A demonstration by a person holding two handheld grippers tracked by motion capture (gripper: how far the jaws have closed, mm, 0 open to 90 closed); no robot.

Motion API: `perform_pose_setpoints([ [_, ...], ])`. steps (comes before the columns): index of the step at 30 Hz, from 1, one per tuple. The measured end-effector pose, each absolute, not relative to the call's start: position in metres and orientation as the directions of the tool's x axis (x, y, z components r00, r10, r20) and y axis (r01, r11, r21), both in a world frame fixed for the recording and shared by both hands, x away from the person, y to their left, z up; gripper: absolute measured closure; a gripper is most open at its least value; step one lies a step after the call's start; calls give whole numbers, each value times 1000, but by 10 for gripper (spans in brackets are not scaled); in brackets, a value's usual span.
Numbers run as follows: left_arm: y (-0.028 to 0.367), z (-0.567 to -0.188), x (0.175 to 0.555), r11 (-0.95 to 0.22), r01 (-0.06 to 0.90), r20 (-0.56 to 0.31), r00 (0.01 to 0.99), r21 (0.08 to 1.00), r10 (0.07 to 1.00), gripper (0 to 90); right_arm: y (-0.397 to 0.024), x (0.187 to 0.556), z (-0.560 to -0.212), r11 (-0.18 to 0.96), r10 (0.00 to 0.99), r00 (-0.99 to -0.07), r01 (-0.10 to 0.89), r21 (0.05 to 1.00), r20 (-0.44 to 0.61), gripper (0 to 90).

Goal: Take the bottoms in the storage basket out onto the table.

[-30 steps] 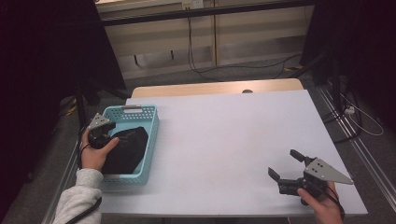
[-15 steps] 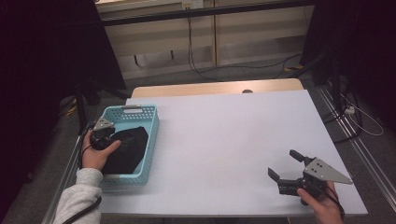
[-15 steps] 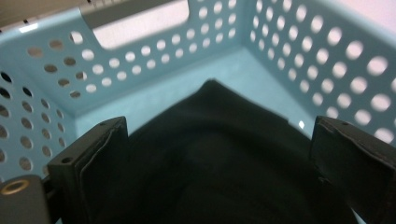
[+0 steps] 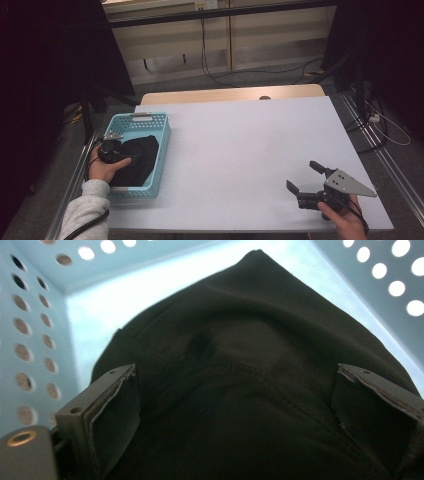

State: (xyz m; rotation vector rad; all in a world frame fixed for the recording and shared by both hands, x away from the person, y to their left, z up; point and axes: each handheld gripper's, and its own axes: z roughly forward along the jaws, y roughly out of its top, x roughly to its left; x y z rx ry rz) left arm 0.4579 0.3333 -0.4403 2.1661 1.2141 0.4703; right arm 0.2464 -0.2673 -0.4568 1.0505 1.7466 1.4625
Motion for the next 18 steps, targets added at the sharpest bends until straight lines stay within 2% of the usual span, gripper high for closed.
perform_pose_setpoints([
  [3, 333, -442, 459, -404, 650, 18, 515, 643, 857, 73, -268, 246, -457, 69, 871, -490, 182, 981, 29, 6],
  [10, 333, -451, 461, -347, 703, -59, 484, 621, 873, 75, -269, 246, -457, 72, 871, -491, 180, 981, 26, 6],
  [18, 330, -453, 459, -348, 705, -67, 488, 617, 870, 63, -268, 246, -457, 72, 868, -496, 180, 981, 27, 6],
])
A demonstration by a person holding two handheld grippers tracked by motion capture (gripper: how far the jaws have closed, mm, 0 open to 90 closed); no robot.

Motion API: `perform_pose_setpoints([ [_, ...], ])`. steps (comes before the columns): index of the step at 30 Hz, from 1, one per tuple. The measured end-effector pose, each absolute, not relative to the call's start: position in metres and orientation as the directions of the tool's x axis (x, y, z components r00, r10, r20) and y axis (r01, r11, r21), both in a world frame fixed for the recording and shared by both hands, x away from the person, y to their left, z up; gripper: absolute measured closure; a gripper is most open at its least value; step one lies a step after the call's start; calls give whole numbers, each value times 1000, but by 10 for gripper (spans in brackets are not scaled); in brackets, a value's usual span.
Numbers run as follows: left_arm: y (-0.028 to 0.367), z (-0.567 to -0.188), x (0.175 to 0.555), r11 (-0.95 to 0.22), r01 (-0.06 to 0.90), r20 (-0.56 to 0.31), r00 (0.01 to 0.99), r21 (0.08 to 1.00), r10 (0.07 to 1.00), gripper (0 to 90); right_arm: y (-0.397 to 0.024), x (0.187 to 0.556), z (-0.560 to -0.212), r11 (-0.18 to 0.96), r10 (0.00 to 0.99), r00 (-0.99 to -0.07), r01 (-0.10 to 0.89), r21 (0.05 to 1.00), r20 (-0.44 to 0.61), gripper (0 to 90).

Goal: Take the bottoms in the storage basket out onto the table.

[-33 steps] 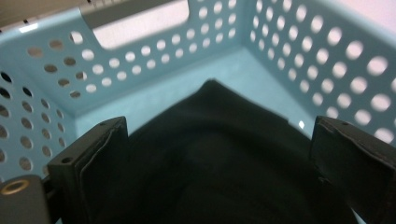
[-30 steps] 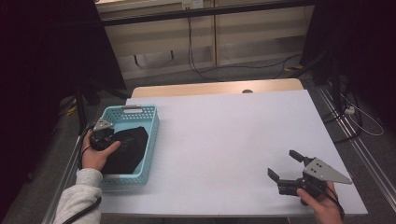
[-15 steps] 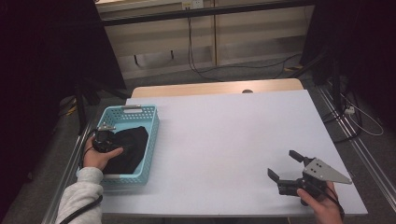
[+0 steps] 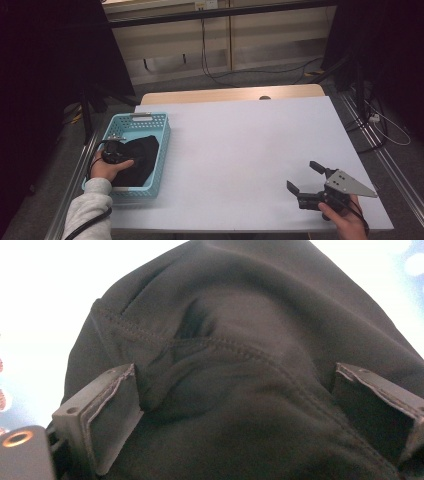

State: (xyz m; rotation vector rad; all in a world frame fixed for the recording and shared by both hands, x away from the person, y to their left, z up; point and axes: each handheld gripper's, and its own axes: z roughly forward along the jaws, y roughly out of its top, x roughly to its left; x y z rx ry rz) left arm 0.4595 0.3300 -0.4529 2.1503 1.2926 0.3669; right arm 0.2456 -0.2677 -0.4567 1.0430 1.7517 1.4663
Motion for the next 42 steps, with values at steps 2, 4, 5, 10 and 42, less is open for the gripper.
perform_pose_setpoints([
  [2, 329, -452, 459, -350, 705, -69, 491, 617, 868, 86, -267, 246, -456, 74, 867, -497, 176, 982, 24, 6],
  [4, 328, -451, 459, -350, 707, -69, 490, 615, 869, 132, -267, 246, -456, 73, 867, -497, 173, 982, 23, 6],
  [5, 327, -449, 458, -353, 707, -68, 493, 613, 867, 162, -267, 246, -456, 74, 867, -497, 173, 982, 22, 6],
  [10, 325, -447, 456, -352, 694, -75, 504, 628, 860, 410, -266, 246, -456, 74, 866, -499, 175, 982, 23, 6],
  [42, 315, -390, 474, -222, 723, -189, 441, 655, 878, 756, -268, 247, -456, 67, 869, -493, 174, 982, 28, 6],
])
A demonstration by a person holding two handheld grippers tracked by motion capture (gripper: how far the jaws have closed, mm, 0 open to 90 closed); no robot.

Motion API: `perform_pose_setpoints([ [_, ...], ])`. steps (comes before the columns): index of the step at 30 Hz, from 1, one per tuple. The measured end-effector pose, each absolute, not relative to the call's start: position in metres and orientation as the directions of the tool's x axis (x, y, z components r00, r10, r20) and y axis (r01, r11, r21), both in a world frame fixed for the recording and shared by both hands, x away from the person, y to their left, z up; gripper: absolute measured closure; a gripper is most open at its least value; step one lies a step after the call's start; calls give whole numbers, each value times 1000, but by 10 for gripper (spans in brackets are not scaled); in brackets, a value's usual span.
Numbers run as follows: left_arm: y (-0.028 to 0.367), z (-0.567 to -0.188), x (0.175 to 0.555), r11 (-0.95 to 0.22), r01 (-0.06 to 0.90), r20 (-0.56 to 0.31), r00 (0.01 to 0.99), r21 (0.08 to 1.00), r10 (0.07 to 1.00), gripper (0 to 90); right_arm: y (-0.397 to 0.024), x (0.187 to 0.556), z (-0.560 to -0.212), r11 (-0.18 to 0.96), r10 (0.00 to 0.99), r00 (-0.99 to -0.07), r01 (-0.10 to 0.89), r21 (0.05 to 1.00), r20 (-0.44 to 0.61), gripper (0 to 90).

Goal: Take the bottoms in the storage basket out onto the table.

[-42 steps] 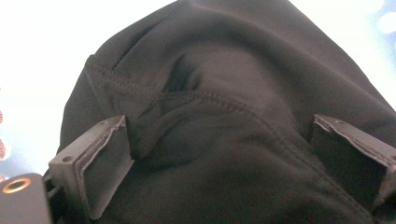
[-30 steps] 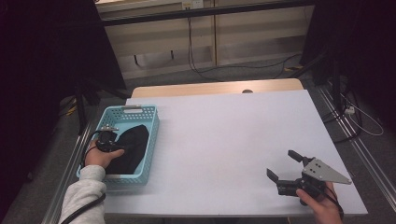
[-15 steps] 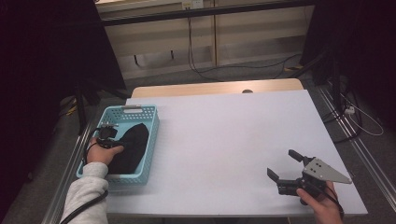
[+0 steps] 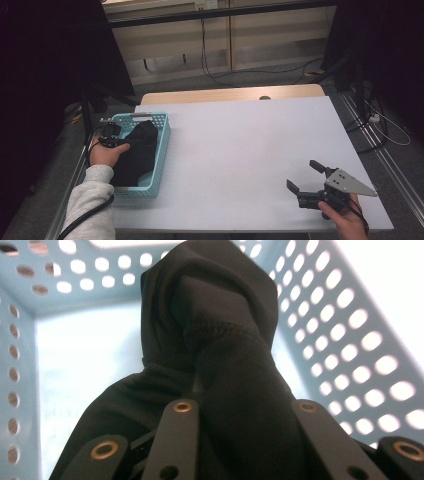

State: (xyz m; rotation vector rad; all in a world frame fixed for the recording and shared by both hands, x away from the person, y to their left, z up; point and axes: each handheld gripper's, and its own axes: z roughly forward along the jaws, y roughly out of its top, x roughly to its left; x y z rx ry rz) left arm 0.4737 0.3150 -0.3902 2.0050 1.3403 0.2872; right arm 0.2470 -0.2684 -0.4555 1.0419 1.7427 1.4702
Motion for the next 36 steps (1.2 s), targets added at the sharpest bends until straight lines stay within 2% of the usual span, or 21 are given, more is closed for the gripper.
perform_pose_setpoints([
  [20, 309, -329, 480, -178, 726, -242, 434, 664, 868, 761, -267, 247, -455, 68, 866, -500, 172, 983, 28, 6],
  [29, 291, -291, 482, -157, 690, -271, 469, 707, 841, 762, -268, 248, -456, 68, 865, -501, 174, 982, 29, 6],
  [36, 262, -267, 482, -163, 660, -291, 521, 733, 803, 761, -267, 249, -456, 64, 865, -501, 175, 982, 33, 6],
])
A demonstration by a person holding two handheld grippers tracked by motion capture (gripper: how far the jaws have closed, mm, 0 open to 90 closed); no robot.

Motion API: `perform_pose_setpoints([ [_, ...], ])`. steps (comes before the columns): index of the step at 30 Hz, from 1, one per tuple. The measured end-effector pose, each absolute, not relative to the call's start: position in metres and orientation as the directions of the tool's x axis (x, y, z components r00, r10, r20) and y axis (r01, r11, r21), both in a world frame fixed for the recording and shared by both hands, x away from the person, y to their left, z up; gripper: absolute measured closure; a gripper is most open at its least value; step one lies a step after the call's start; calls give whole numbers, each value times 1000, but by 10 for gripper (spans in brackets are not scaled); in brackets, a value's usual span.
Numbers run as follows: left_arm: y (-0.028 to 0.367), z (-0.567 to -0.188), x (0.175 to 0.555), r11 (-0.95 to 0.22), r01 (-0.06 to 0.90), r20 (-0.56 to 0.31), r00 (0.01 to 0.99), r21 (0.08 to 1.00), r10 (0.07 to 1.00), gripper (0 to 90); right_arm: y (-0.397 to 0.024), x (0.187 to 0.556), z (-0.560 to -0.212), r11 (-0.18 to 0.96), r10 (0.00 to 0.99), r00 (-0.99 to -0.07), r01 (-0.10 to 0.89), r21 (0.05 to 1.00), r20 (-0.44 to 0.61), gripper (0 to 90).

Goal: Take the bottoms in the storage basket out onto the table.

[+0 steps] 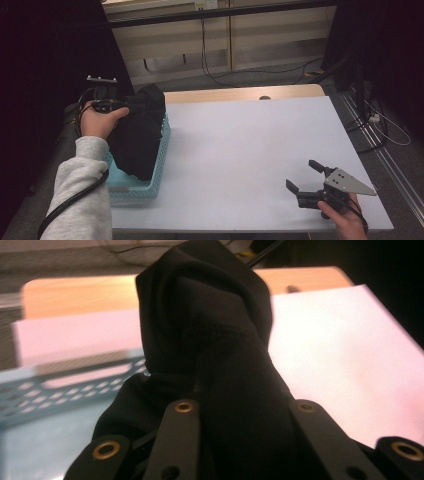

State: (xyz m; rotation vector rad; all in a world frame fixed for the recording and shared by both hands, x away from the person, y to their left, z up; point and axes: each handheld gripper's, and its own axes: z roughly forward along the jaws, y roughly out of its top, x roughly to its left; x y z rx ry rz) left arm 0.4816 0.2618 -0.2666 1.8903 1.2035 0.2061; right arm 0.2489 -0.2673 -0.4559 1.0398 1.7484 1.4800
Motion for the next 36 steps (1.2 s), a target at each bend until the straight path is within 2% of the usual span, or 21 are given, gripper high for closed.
perform_pose_setpoints([
  [10, 203, -247, 481, -191, 621, -311, 605, 760, 733, 762, -267, 250, -457, 64, 863, -503, 178, 982, 35, 6],
  [15, 166, -264, 482, -227, 629, -327, 638, 744, 697, 761, -268, 249, -457, 60, 862, -505, 178, 982, 39, 6],
  [24, 127, -283, 483, -261, 639, -354, 667, 723, 656, 761, -268, 250, -457, 64, 861, -507, 181, 981, 38, 6],
  [36, 72, -253, 481, -258, 596, -363, 720, 760, 592, 762, -269, 250, -457, 57, 860, -509, 180, 982, 43, 6],
])
